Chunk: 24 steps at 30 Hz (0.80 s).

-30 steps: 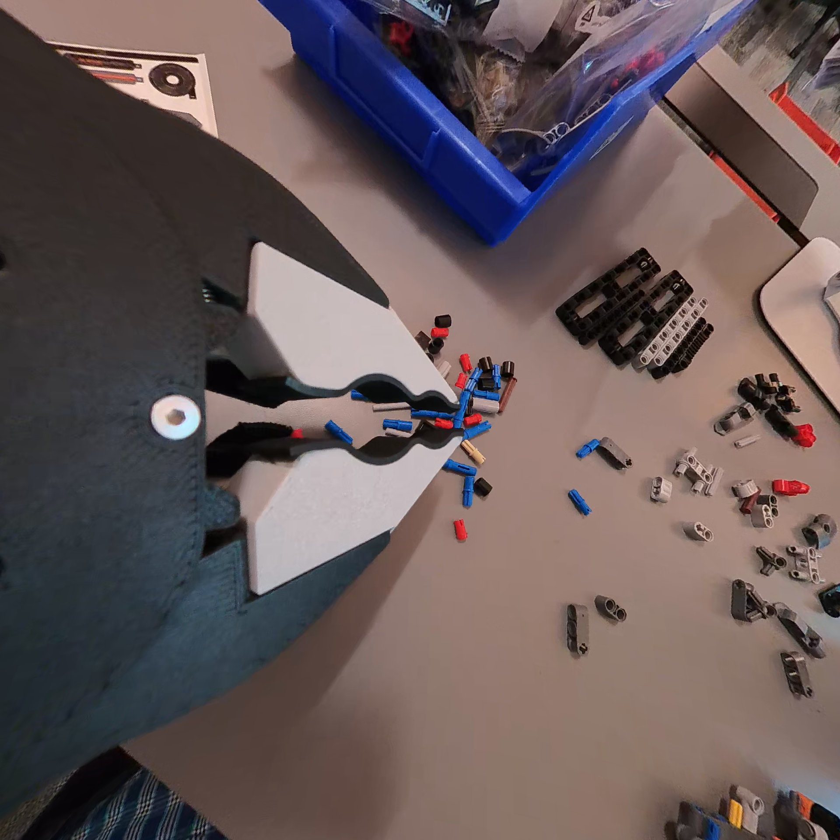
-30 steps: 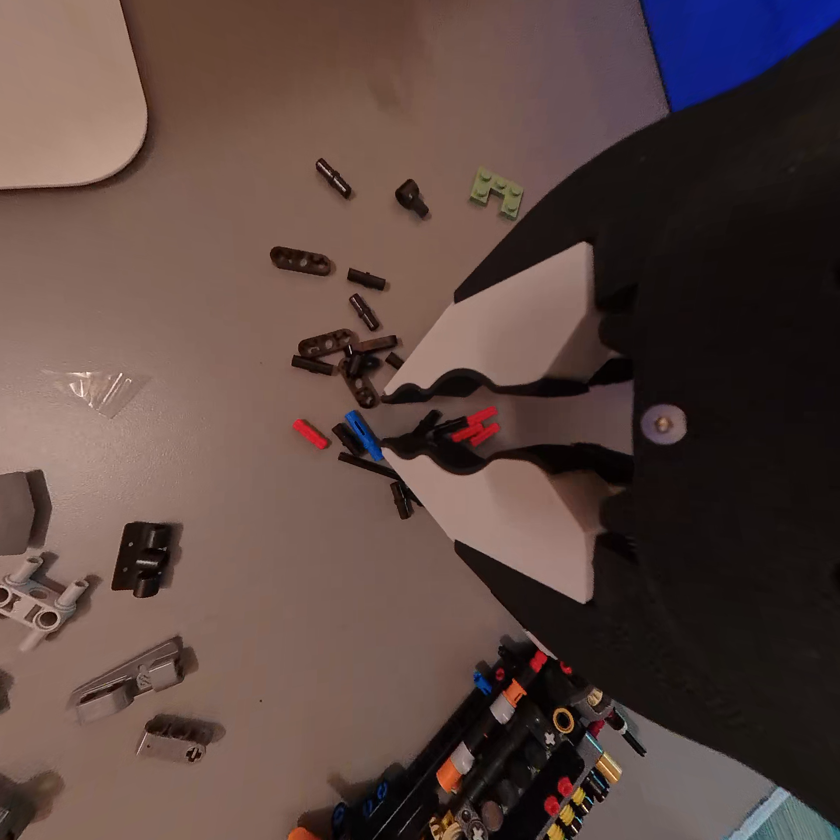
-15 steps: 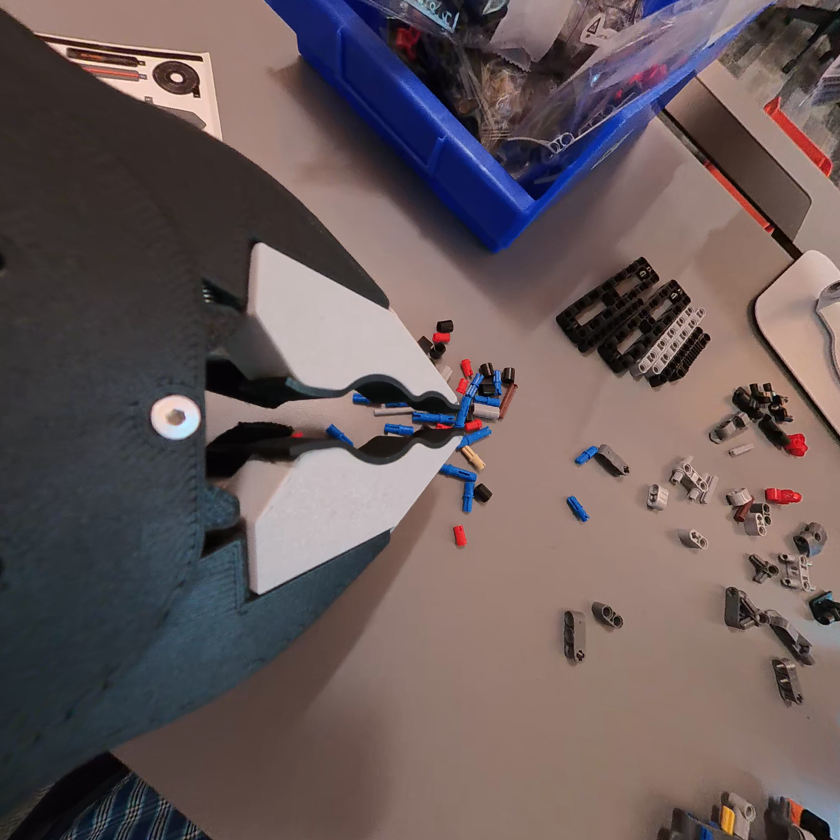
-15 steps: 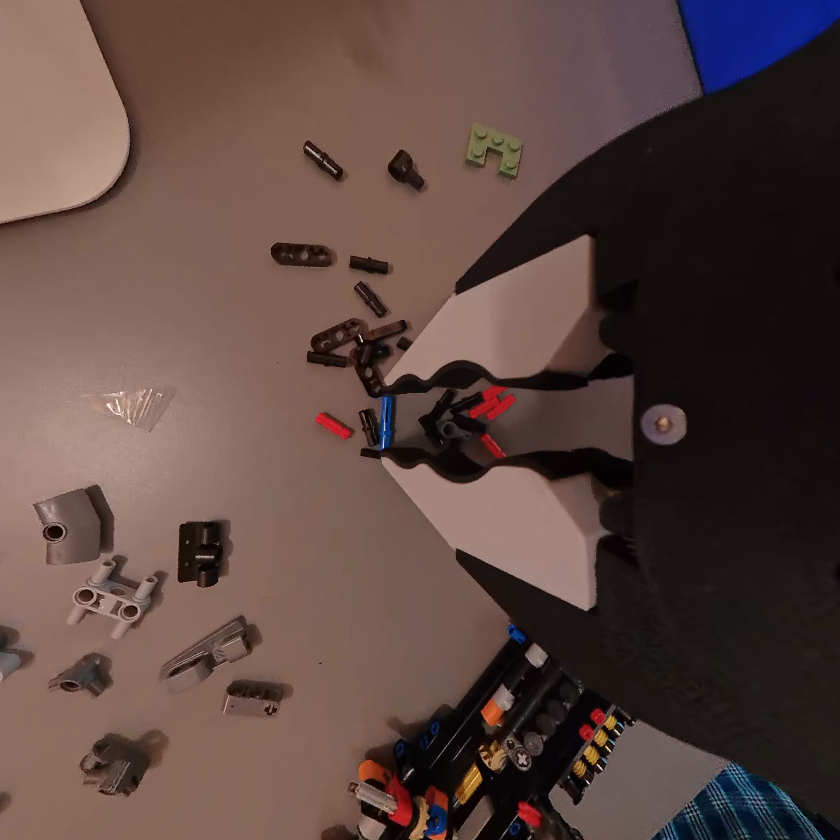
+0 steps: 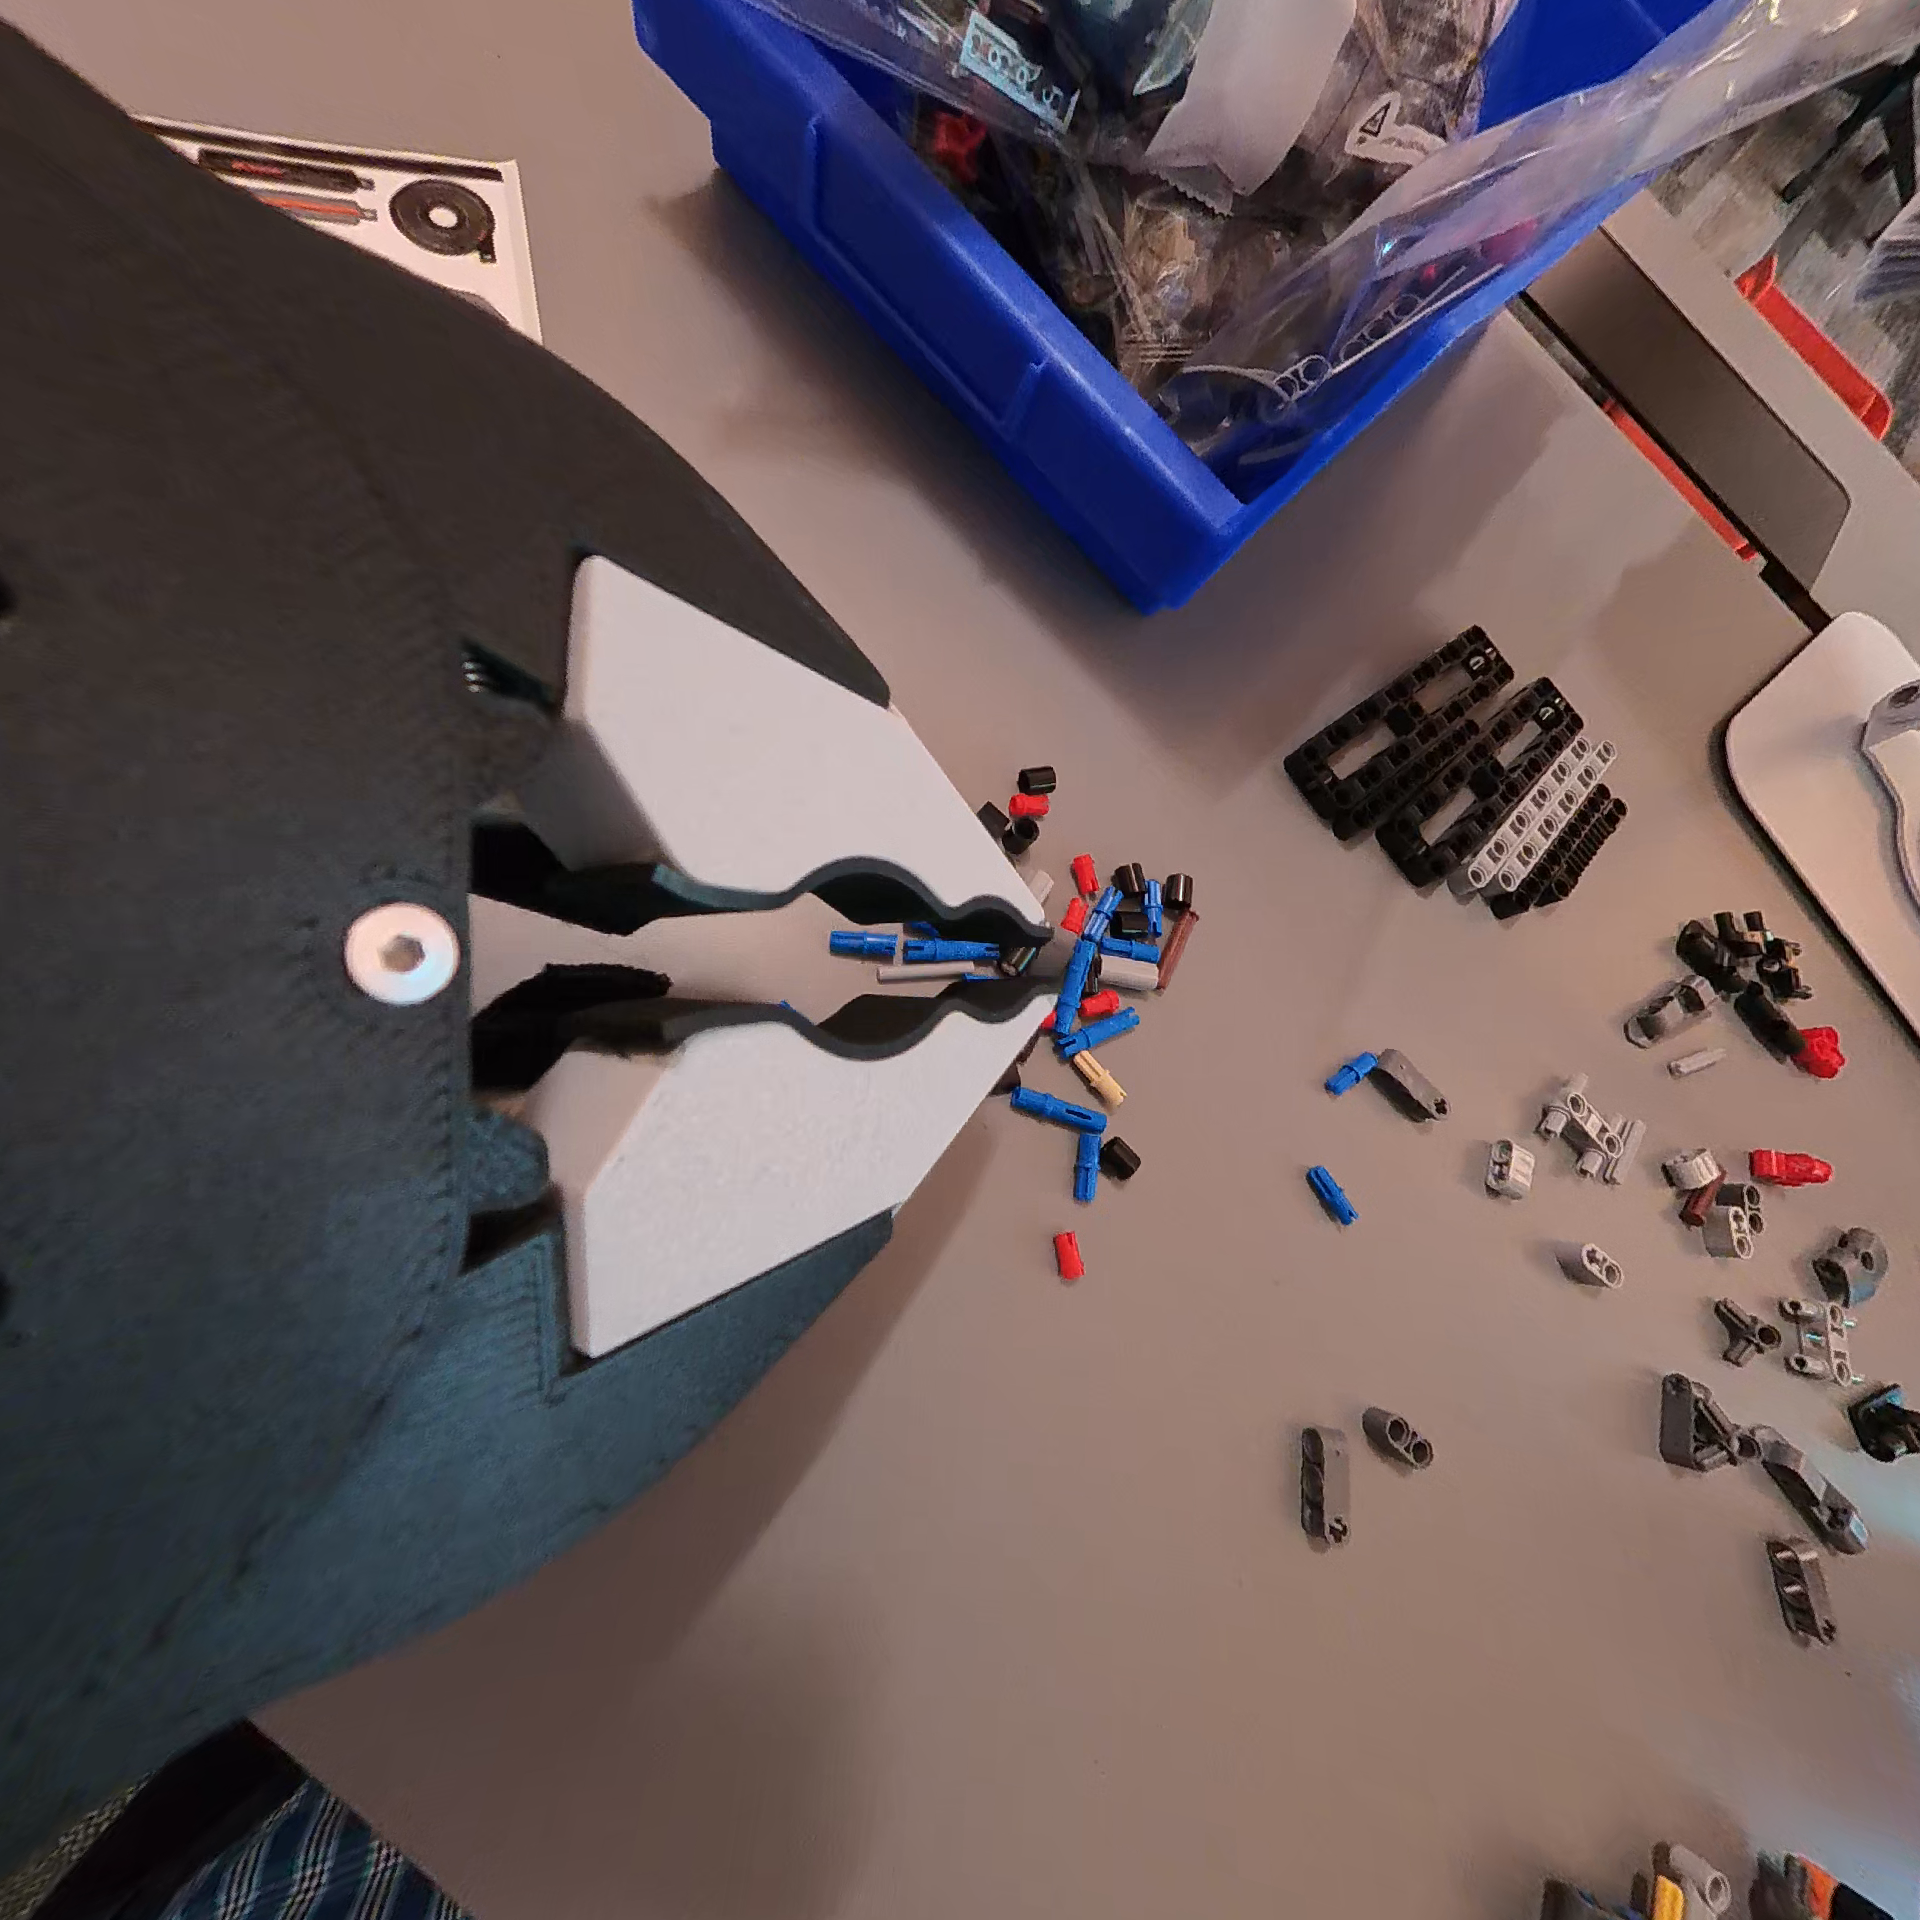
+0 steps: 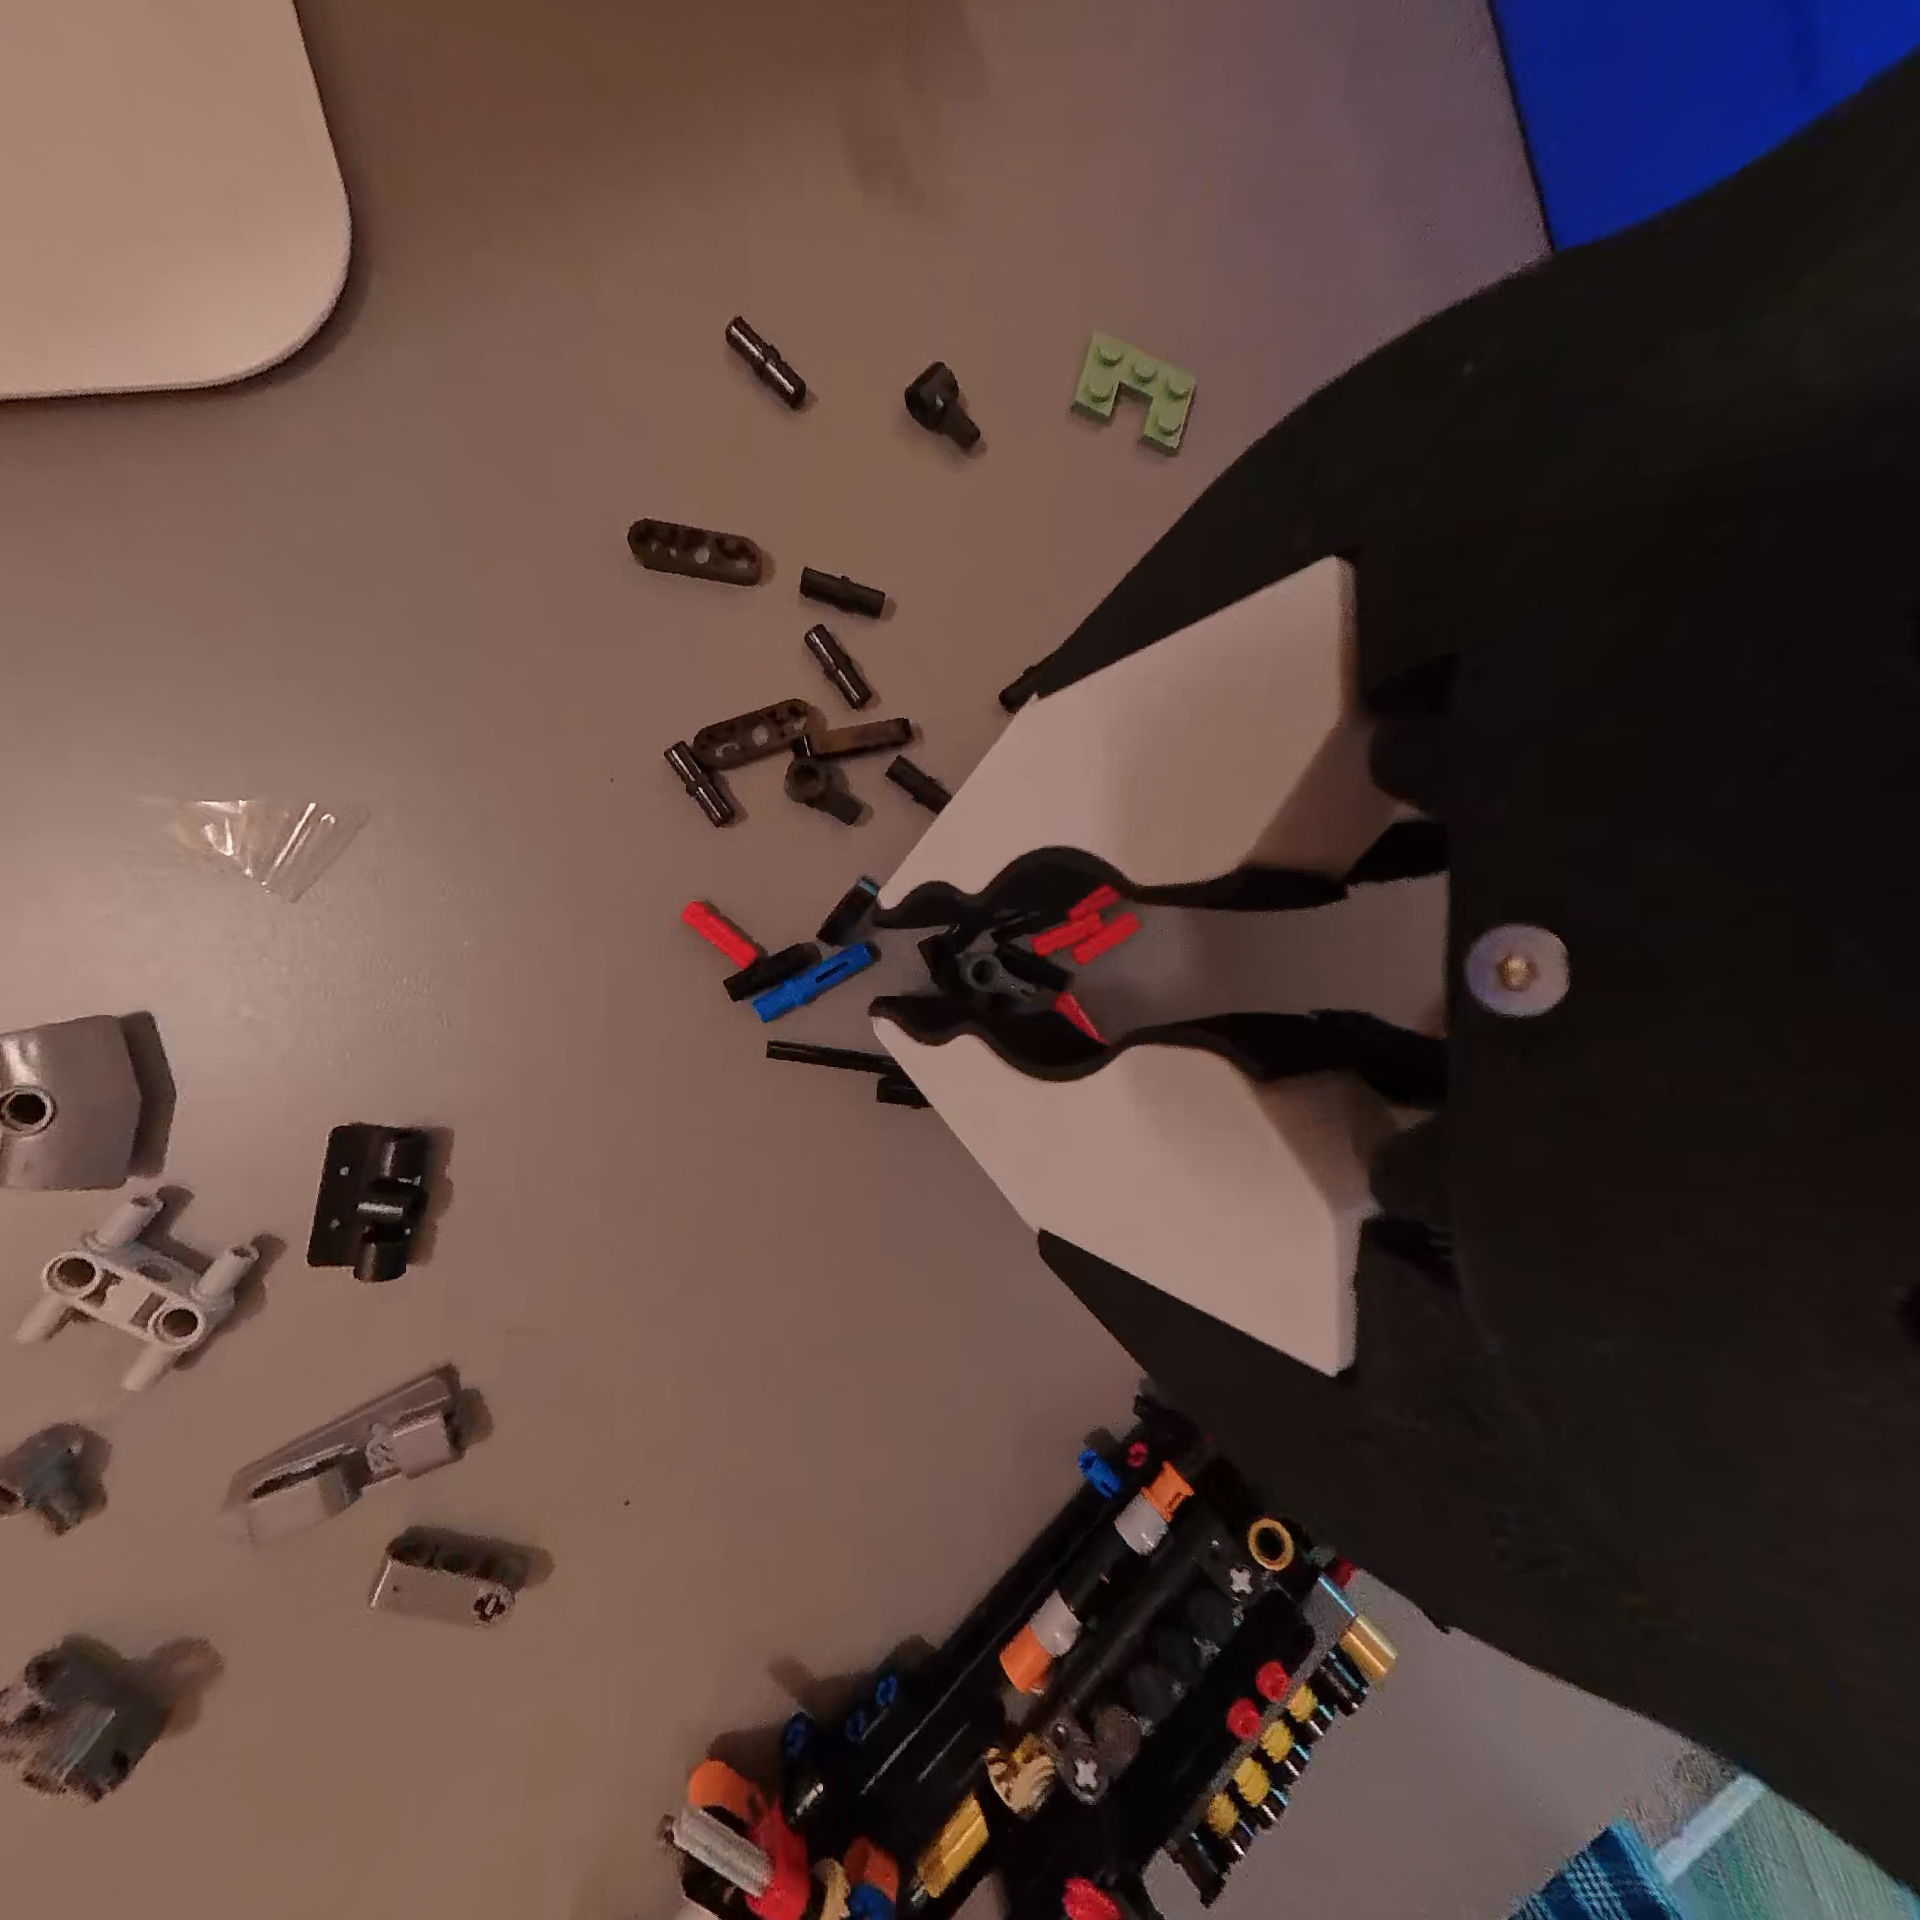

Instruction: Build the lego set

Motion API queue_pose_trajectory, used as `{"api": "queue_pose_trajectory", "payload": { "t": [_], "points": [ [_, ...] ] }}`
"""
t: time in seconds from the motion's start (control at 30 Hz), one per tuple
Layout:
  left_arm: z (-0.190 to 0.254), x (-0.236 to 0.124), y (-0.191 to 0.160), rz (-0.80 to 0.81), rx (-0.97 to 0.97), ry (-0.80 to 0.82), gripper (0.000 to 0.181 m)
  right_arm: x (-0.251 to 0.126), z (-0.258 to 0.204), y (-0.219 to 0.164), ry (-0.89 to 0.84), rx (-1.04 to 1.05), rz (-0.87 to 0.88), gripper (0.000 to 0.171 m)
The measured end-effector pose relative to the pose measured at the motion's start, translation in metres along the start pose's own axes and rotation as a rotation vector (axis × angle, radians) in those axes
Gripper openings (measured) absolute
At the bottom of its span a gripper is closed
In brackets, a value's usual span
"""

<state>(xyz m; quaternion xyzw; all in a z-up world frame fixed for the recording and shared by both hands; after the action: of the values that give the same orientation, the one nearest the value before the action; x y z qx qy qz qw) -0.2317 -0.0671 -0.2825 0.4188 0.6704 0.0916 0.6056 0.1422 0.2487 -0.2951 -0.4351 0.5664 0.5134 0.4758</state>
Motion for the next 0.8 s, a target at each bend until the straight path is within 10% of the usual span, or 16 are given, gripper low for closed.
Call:
{"api": "queue_pose_trajectory", "payload": {
  "t": [0.8],
  "points": [
    [-0.01,-0.008,-0.007,-0.008,-0.025,0.048,0.003,-0.003,-0.003,0.01,-0.006,-0.179,0.033,0.001]
  ]
}}
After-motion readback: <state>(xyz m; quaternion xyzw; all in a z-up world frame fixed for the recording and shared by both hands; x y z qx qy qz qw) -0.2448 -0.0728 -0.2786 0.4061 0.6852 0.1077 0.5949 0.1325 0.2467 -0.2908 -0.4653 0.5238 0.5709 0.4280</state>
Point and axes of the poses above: each gripper's, where its closed fingertips meet, x out along the fingers, y out of its top, z = x × y across the jaws, the point moved 10 cm from there along -x, back along the fingers, and after that the axes turned 10 degrees about -z, right-handed, at the moved point
